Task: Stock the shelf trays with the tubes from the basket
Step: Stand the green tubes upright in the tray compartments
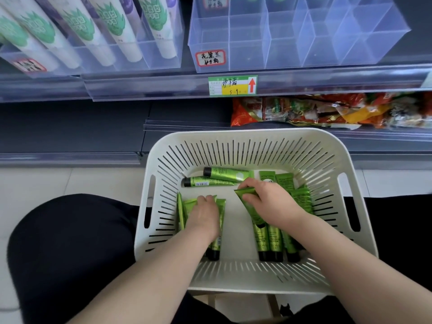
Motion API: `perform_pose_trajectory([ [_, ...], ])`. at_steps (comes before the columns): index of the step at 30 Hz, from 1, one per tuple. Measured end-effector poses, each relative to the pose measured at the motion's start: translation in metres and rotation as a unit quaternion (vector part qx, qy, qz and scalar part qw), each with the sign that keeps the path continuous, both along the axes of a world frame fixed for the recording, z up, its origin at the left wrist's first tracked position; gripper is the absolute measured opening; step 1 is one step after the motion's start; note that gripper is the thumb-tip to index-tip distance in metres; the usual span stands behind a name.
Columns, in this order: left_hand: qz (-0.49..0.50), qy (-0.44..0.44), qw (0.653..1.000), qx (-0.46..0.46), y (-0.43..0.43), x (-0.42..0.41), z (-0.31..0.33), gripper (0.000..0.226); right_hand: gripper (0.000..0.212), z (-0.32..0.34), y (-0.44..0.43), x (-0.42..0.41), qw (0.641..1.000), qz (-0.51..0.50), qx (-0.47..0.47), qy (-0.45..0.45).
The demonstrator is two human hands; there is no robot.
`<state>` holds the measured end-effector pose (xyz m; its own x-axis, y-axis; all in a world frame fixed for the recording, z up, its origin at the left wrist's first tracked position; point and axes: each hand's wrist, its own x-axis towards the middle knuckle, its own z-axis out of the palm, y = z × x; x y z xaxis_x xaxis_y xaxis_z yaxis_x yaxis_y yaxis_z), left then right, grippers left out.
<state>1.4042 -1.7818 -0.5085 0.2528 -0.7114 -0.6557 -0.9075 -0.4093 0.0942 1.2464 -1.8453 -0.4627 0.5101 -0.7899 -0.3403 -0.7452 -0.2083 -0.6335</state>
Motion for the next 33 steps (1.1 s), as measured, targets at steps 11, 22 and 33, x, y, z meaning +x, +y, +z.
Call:
perform_pose_trajectory([
  [11, 0.139, 0.198, 0.958, -0.152, -0.011, 0.02, 0.02, 0.023, 0.022, 0.025, 0.0, 0.001, 0.996, -0.047, -0.058, -0.051],
  [22, 0.115, 0.294, 0.86, -0.4, -0.058, -0.011, 0.118, 0.019, 0.017, 0.107, -0.025, -0.033, 0.962, -0.153, -0.204, -0.1],
  [33, 0.041, 0.333, 0.766, -0.548, -0.173, -0.069, 0.266, 0.022, 0.017, 0.234, -0.098, -0.08, 0.891, -0.223, -0.371, -0.139],
])
